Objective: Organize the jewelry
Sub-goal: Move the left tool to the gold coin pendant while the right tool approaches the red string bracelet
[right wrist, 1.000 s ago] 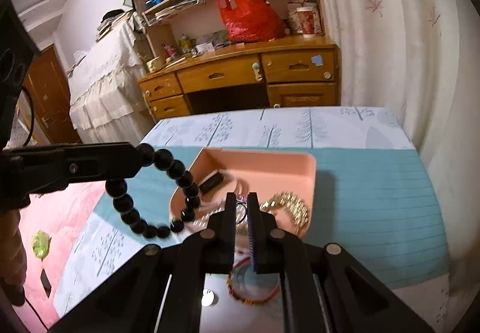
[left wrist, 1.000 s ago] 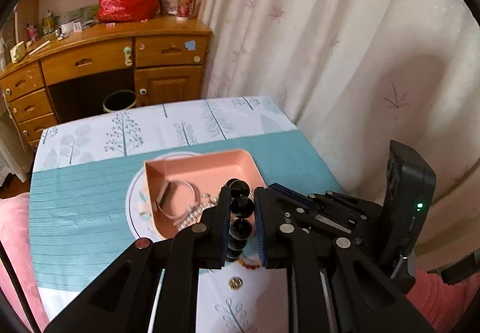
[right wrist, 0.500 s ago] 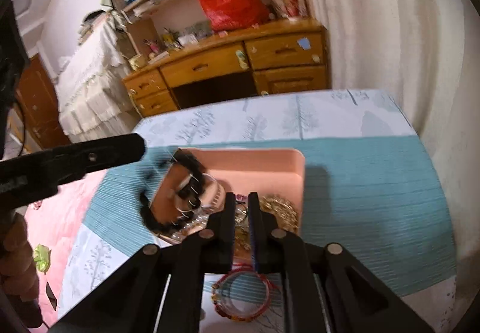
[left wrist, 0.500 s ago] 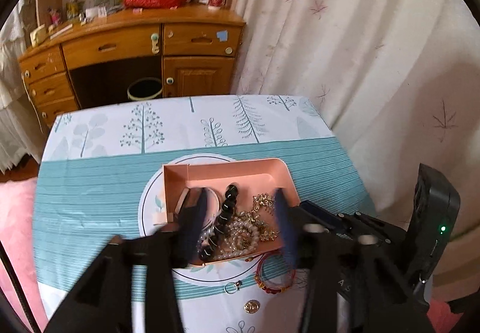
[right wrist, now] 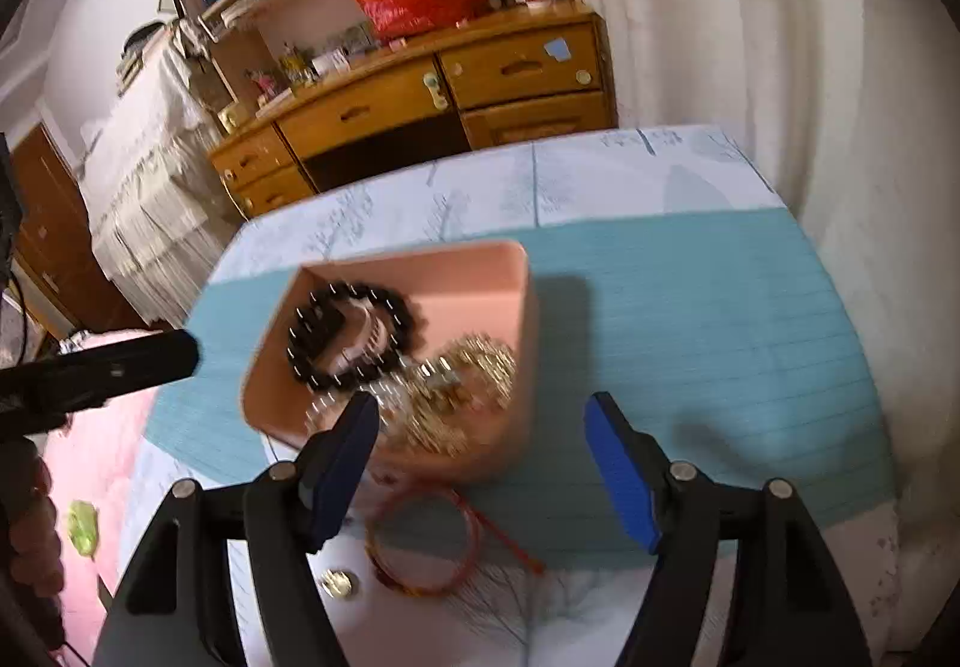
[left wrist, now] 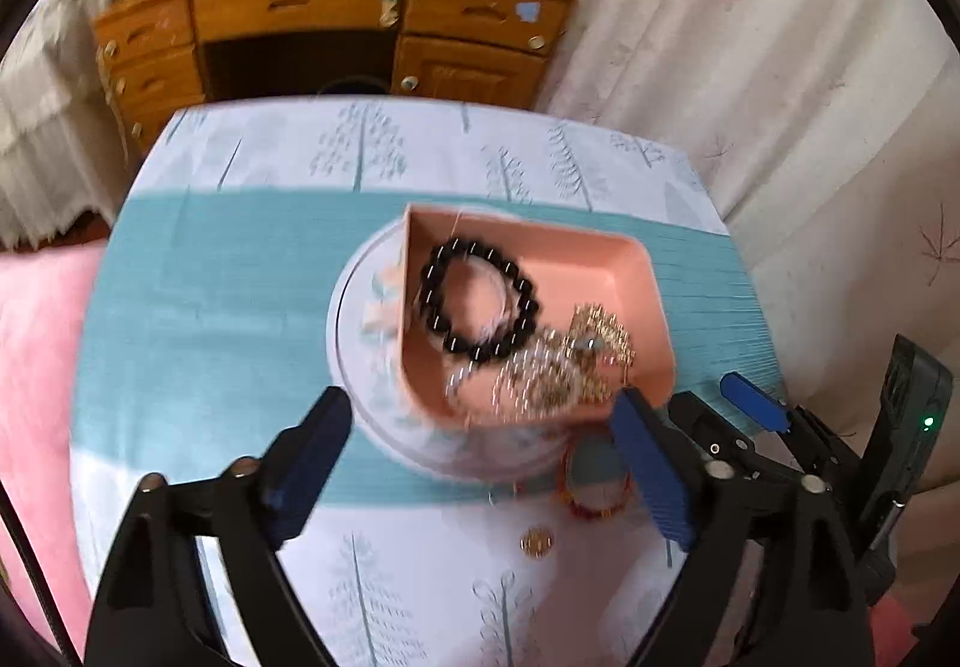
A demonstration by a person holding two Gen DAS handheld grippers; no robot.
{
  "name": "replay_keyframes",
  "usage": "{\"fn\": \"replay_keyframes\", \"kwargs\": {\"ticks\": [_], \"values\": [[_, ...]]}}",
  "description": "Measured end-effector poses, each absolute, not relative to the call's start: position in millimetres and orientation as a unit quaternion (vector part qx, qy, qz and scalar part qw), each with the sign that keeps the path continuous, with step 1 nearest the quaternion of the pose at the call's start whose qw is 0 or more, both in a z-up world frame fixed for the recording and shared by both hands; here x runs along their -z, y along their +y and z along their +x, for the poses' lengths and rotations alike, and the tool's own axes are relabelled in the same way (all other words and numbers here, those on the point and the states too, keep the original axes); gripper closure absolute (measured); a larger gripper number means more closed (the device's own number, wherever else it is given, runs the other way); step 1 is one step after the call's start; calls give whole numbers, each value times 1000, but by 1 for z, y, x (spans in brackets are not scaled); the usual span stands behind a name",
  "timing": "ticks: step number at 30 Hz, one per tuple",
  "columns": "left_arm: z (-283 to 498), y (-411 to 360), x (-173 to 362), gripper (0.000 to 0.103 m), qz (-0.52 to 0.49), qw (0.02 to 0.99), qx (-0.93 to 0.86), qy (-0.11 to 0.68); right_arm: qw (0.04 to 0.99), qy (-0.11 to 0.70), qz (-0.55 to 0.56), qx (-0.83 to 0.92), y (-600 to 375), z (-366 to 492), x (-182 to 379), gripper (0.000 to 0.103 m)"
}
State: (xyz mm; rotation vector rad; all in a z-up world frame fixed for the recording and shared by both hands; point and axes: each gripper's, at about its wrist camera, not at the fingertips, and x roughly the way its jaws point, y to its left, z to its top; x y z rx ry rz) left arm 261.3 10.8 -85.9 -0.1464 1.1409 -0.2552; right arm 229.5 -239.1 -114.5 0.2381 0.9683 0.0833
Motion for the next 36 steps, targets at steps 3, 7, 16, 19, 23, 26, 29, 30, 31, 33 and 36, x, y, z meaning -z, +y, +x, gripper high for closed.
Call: {"fn": "replay_keyframes", "kwargs": {"ticks": [3, 7, 16, 19, 23, 26, 29, 30, 31, 33, 36], "values": [[246, 23, 105, 2, -92, 811, 81, 572, 867, 486, 96, -49, -239, 219, 122, 31], [225, 36, 131, 2, -114, 776, 59, 618, 855, 509, 63, -73, -234, 207, 130, 31], [197, 10, 149, 2, 4, 773, 73, 631, 836, 500, -153, -164, -191, 175, 149, 31], [189, -4, 154, 2, 10, 771, 92, 630, 830, 485, -194, -194, -181, 167, 154, 31], [177, -23, 164, 2, 32, 774, 125, 619, 831, 462, -216, -223, -175, 163, 158, 31], [165, -37, 170, 2, 62, 781, 147, 604, 835, 447, -214, -238, -174, 163, 159, 31], [156, -47, 173, 4, 87, 794, 159, 581, 837, 445, -193, -255, -179, 169, 162, 31], [154, -49, 174, 4, 91, 798, 160, 574, 836, 446, -186, -260, -182, 171, 163, 31], [153, -50, 174, 5, 91, 800, 163, 570, 836, 444, -182, -265, -184, 173, 163, 30], [154, -51, 174, 9, 83, 804, 175, 563, 836, 444, -177, -271, -186, 176, 164, 30], [156, -53, 174, 28, 82, 807, 178, 557, 835, 449, -158, -277, -190, 182, 166, 30]]}}
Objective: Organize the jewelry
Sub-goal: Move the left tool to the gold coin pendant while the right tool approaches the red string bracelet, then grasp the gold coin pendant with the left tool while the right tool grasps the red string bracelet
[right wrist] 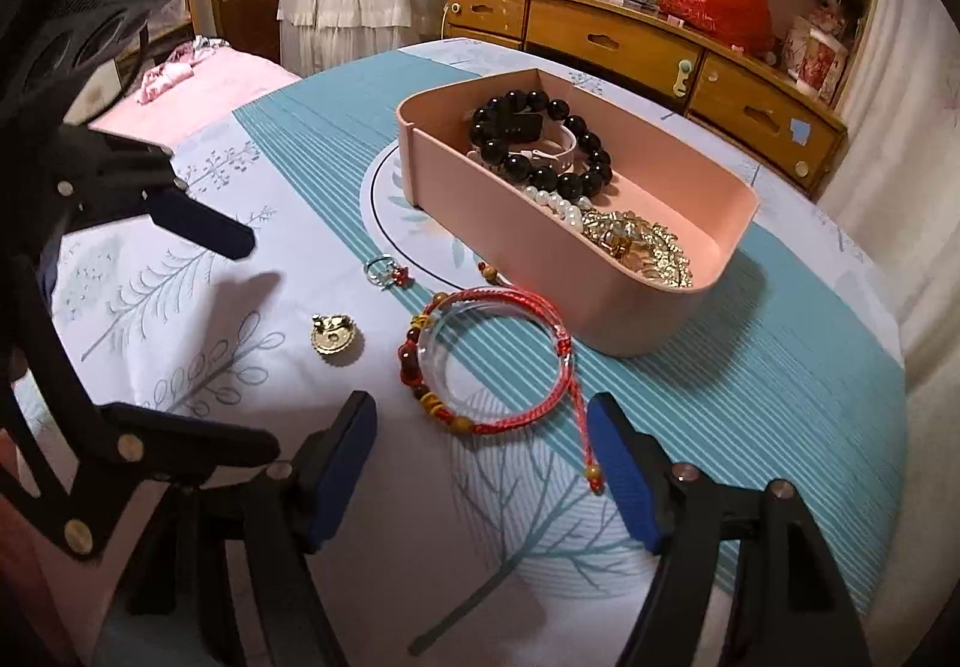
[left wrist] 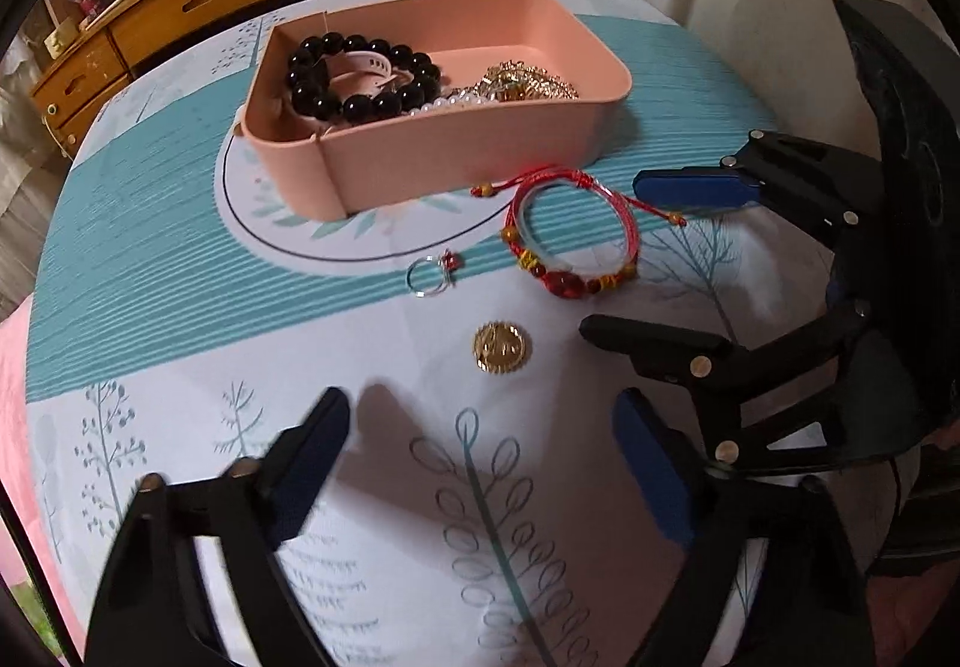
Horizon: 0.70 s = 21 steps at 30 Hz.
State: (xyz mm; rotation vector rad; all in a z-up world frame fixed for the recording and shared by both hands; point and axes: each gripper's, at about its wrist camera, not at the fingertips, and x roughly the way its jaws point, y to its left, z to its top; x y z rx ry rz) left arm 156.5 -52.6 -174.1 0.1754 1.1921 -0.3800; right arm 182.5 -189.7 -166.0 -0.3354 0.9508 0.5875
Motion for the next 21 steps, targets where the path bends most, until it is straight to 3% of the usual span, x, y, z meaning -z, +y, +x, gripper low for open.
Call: {"fn": "replay_keyframes", "kwargs": {"ticks": [1, 2, 10, 15, 18, 21], "values": [[156, -53, 175, 40, 85, 809, 177, 555, 835, 450, -152, -278, -191, 186, 167, 30], [156, -55, 176, 44, 90, 810, 176, 552, 835, 451, -149, -279, -191, 188, 167, 29], [163, -58, 174, 57, 97, 817, 186, 538, 836, 446, -144, -283, -190, 198, 169, 28], [179, -55, 175, 71, 100, 822, 180, 531, 837, 446, -144, -284, -188, 199, 169, 28], [178, -55, 175, 85, 99, 823, 184, 528, 837, 446, -144, -283, -189, 198, 169, 28], [178, -55, 175, 86, 97, 826, 180, 526, 837, 447, -143, -283, -188, 199, 169, 28]]}}
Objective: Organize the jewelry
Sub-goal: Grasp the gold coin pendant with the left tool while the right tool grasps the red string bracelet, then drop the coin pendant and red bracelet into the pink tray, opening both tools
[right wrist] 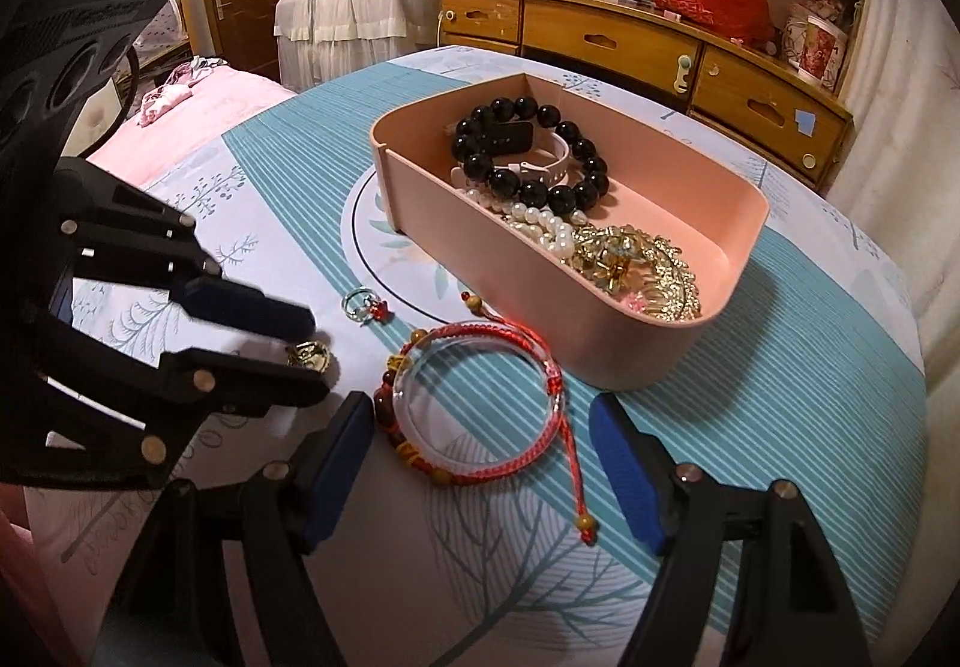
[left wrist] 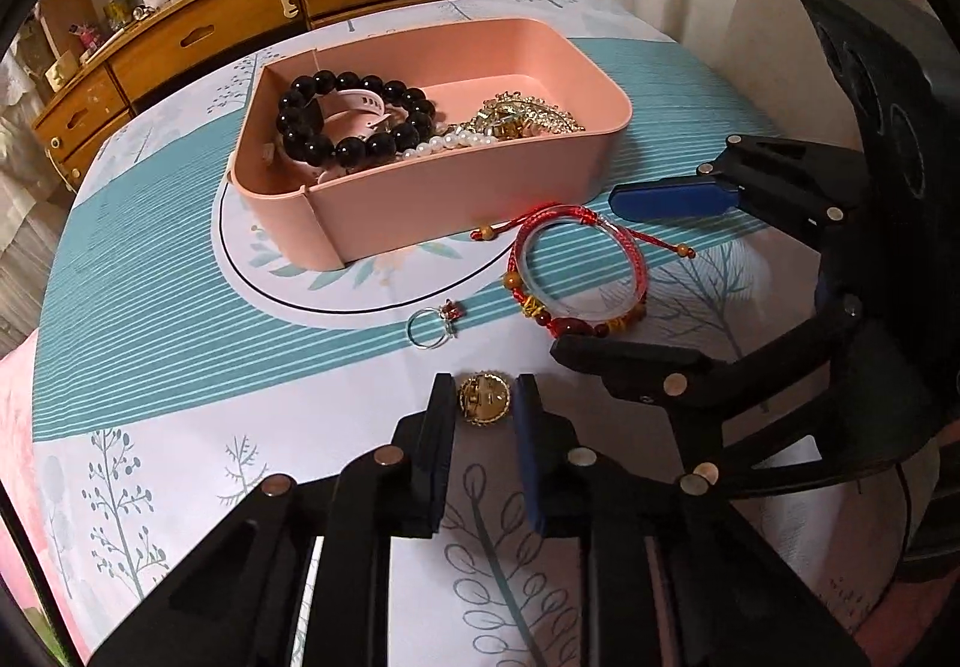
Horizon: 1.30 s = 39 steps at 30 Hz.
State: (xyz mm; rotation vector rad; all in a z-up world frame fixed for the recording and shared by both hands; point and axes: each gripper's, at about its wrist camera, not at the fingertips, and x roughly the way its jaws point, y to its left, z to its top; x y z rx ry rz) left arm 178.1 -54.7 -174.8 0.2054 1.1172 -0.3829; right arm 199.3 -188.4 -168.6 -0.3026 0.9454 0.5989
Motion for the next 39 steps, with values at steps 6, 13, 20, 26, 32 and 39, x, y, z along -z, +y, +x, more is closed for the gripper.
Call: {"fn": "replay_keyframes", "kwargs": {"ticks": [6, 13, 20, 26, 32, 39], "values": [[174, -51, 173, 86, 87, 830, 164, 526, 835, 442, -147, -292, -181, 199, 168, 38], [175, -30, 172, 86, 64, 833, 127, 535, 833, 448, -147, -290, -172, 201, 168, 38], [189, 7, 156, 86, 4, 845, 29, 534, 832, 444, -130, -306, -161, 198, 165, 38], [209, 32, 128, 86, -24, 864, -10, 502, 839, 428, -115, -316, -148, 201, 149, 38], [231, 38, 103, 86, -46, 880, -23, 471, 855, 408, -81, -309, -143, 211, 123, 38], [253, 19, 84, 86, -41, 902, 5, 430, 887, 389, -53, -242, -154, 232, 109, 38]]}}
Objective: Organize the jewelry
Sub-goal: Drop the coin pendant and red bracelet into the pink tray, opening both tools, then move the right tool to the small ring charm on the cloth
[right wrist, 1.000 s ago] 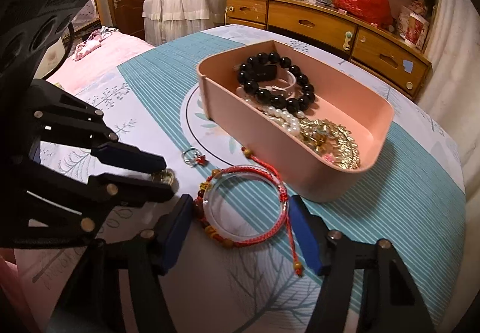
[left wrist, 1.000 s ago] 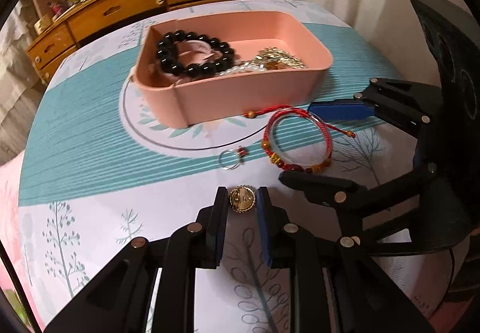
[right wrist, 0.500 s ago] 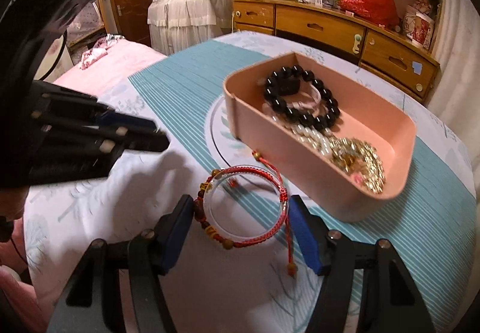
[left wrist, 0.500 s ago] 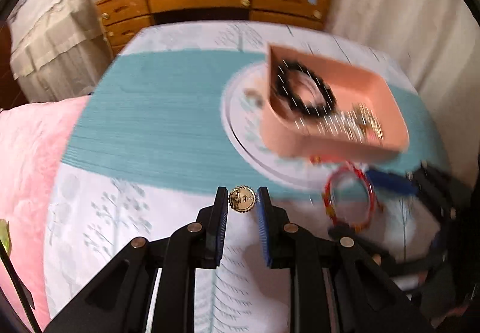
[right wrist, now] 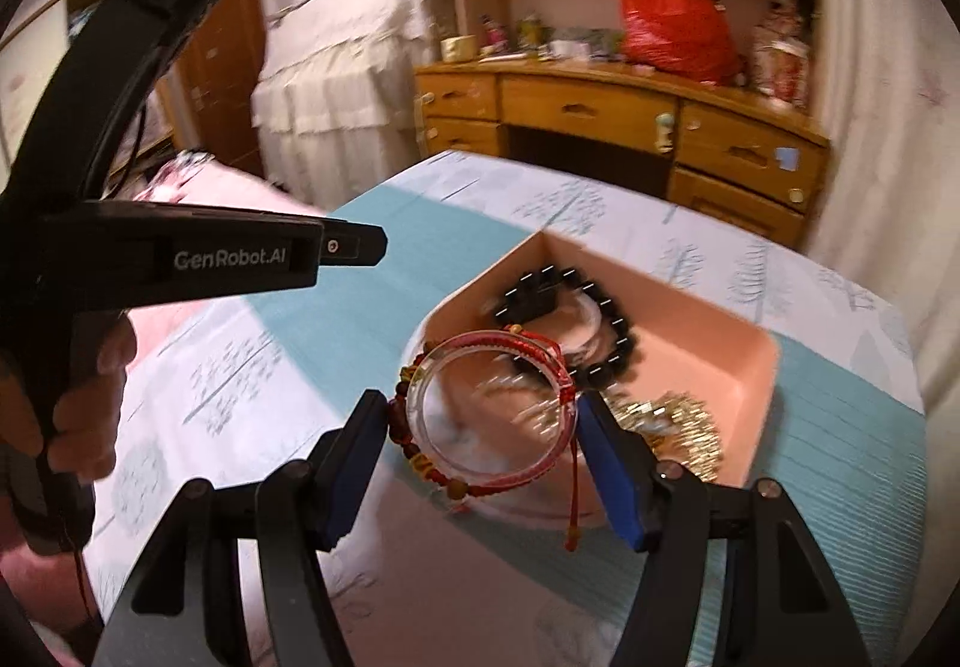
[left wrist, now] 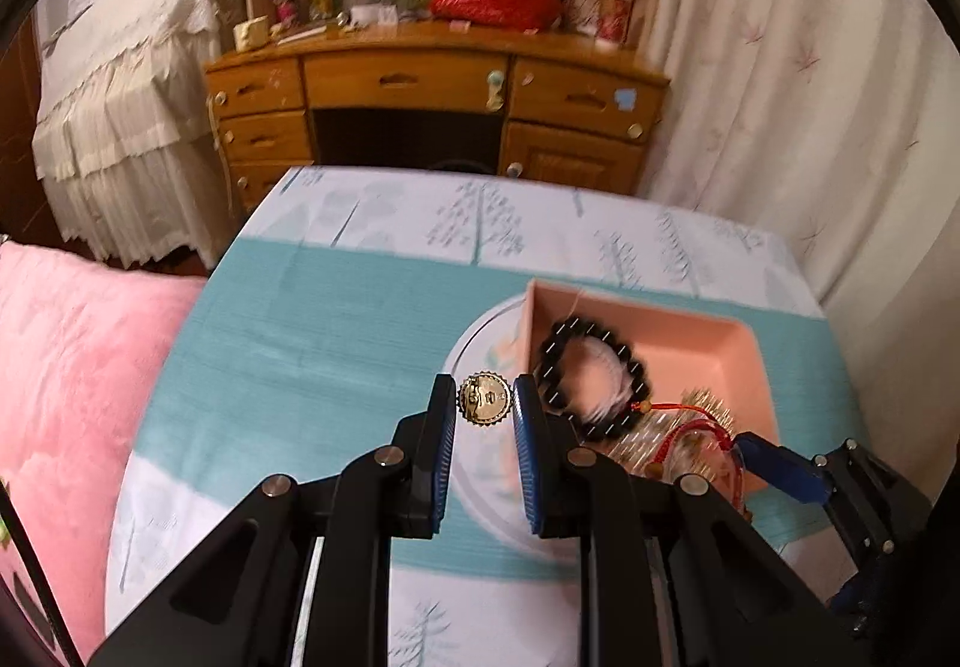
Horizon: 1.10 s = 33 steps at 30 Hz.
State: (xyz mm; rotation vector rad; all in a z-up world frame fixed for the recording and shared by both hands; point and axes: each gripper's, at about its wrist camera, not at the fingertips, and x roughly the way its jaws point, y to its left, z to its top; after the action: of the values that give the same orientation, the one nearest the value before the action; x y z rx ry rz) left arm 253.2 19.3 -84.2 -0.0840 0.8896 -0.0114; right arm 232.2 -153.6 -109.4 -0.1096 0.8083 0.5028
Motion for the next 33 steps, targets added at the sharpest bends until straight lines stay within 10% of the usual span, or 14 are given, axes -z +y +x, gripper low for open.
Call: {"fn": "replay_keyframes", "kwargs": {"ticks": [13, 17, 33], "values": [[266, -24, 82, 84, -53, 898, 88, 427, 921, 361, 8, -146, -206, 263, 97, 38], [265, -32, 81, 31, -23, 904, 67, 421, 914, 377, 14, -148, -210, 267, 100, 30], [249, 22, 91, 20, -59, 895, -9, 442, 887, 435, 62, -143, -193, 230, 122, 30]]}}
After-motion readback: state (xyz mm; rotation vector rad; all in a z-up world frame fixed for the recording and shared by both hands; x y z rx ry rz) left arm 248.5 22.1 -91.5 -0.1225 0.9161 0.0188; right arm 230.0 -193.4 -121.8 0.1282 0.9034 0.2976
